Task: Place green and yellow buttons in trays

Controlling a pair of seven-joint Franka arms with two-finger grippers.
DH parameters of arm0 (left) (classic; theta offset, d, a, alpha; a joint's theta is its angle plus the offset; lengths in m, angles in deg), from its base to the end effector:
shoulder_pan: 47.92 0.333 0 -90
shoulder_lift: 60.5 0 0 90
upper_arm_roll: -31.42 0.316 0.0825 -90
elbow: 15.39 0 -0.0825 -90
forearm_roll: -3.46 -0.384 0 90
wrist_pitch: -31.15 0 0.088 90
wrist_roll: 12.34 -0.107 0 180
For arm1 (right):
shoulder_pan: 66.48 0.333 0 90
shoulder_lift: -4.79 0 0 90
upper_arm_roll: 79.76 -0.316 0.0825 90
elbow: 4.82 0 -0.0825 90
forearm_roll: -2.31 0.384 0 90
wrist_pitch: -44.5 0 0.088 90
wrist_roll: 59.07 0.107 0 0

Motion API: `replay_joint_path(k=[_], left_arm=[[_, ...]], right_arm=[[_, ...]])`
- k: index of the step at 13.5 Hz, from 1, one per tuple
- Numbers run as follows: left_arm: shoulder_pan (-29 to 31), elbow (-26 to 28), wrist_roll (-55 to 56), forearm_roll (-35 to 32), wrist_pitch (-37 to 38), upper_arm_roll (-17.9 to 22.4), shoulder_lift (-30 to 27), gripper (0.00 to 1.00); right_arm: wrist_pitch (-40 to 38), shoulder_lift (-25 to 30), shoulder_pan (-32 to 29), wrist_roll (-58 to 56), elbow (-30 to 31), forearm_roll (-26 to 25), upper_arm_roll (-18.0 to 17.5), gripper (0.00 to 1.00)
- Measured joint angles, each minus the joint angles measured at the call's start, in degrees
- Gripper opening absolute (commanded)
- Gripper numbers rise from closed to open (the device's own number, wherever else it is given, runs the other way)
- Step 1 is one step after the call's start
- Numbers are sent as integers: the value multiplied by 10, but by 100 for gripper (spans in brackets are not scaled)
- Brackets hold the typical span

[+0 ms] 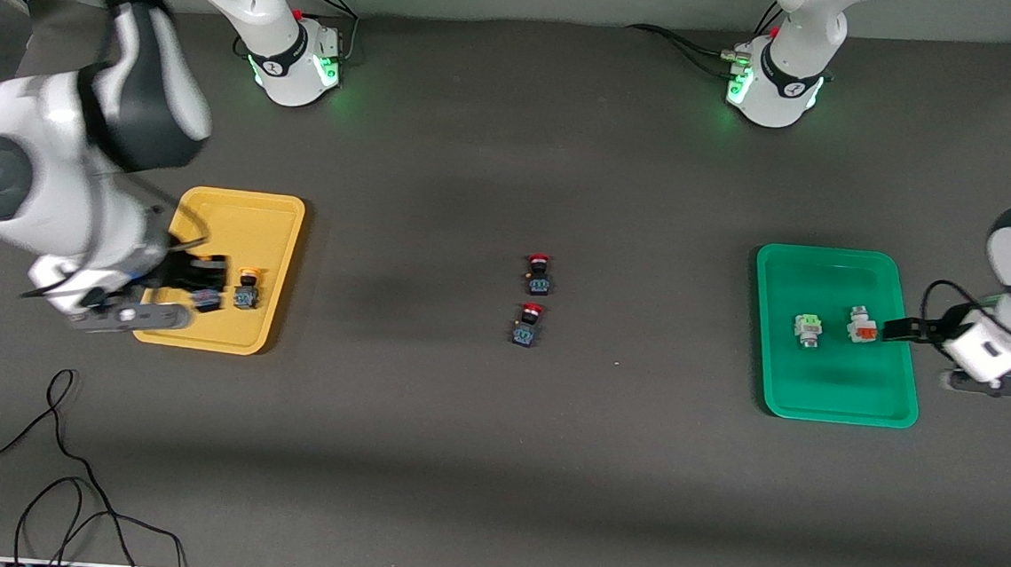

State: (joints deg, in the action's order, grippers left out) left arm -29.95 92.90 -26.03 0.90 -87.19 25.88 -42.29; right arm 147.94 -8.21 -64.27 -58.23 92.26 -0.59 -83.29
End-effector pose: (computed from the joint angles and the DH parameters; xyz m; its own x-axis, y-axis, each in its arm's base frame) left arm 0.5915 0.1356 0.3277 0.9895 -0.0448 -0.1376 -0.0414 -0.9988 0.0276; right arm 0.6131 0.0547 0.4518 0.9887 0.0965 -0.1148 0.1012 -0.9942 0.0354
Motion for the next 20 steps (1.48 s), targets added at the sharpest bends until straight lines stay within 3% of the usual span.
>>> replay_joint_path(k=[3,5,10,13,14,15,18,20], left_arm=[[-3,-61,0,0,113,-4,-41,100],[-21,-78,0,1,155,-7,-69,100],[-78,-111,35,14,243,-8,-126,100],[-118,-142,72,17,270,-6,-129,100],[-137,-153,85,17,285,-1,-129,100],[-157,-166,96,17,301,7,-129,100],[-180,-191,111,21,330,15,-129,100],[-180,-191,111,26,332,20,-131,100]], right_arm=[[29,0,-7,-128,47,29,85,0],[107,-2,-9,-169,116,31,112,0],[373,-24,-7,-174,306,32,116,0],[431,-57,-7,-174,332,32,116,0],[442,-67,-7,-174,332,32,116,92],[447,-73,-7,-174,332,32,116,100],[436,-68,-7,-174,321,32,116,100],[350,-43,-7,-174,277,32,116,100]])
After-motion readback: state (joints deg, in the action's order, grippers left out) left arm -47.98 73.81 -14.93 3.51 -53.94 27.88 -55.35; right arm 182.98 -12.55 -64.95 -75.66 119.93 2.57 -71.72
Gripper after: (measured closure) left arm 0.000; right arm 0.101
